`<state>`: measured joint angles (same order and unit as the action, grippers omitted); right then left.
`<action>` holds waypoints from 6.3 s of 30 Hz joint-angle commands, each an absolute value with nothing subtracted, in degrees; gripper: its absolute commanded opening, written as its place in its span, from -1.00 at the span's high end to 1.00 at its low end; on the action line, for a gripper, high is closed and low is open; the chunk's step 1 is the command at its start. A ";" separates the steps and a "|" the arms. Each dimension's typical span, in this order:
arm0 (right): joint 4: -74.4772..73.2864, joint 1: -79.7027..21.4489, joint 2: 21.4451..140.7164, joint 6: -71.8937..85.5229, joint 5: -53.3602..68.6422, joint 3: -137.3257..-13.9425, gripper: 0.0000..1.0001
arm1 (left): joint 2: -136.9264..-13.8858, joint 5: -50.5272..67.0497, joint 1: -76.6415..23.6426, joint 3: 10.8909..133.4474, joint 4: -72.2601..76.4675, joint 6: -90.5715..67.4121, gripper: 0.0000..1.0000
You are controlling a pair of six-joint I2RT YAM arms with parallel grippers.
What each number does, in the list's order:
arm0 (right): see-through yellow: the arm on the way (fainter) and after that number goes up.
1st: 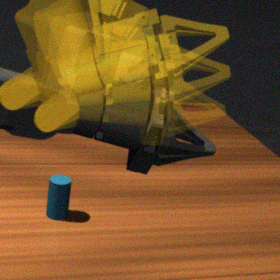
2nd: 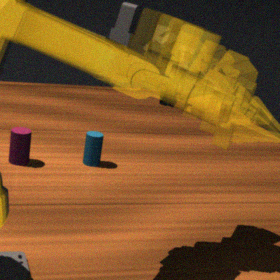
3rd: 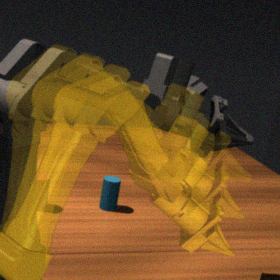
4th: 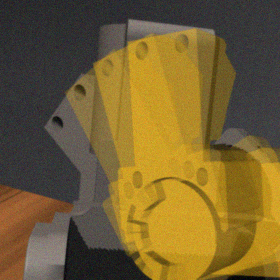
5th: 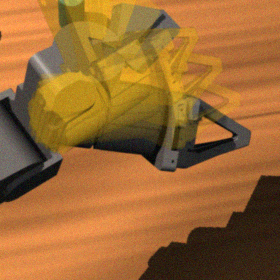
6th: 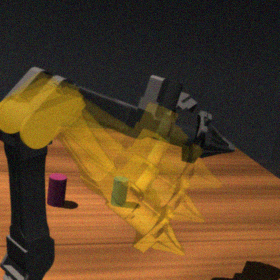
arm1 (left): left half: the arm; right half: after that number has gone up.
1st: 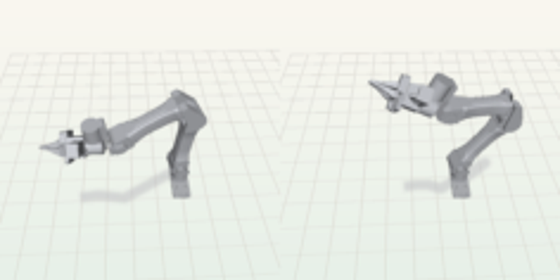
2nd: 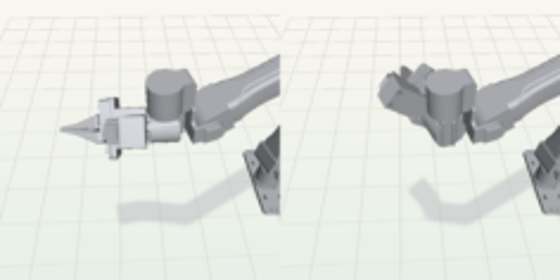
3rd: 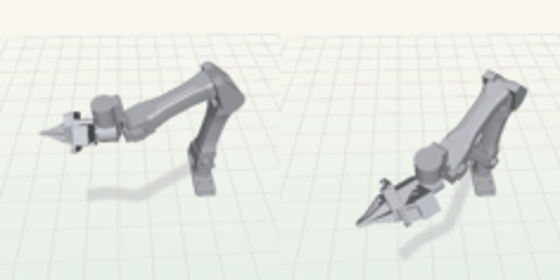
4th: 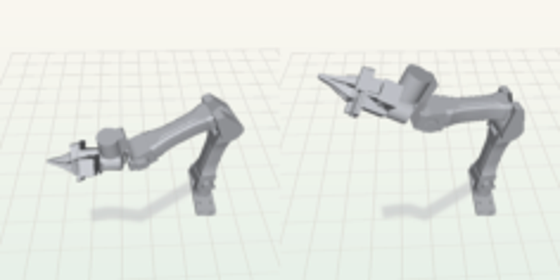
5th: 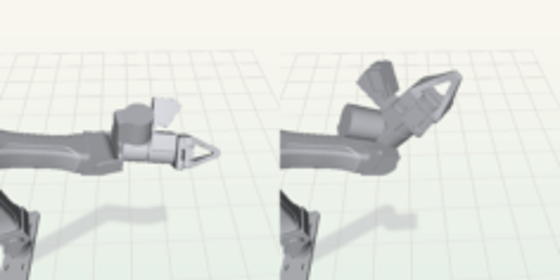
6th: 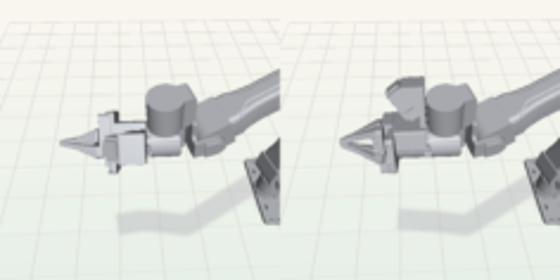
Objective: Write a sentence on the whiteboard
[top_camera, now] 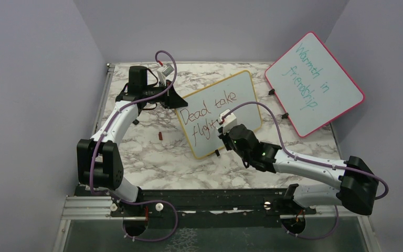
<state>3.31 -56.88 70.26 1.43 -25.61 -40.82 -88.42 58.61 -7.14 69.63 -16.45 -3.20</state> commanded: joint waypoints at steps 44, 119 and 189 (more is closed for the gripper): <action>7.21 -51.77 61.46 -2.37 -30.67 -37.93 0.99 | -91.43 45.52 -6.14 68.55 -19.51 1.71 1.00; 0.62 -47.35 63.11 3.16 -19.60 -36.06 0.99 | -91.92 45.53 -6.14 68.55 -19.51 1.67 1.00; 6.11 -45.59 65.37 3.27 -25.48 -36.22 0.99 | -91.67 45.43 -6.08 68.55 -19.51 1.76 1.00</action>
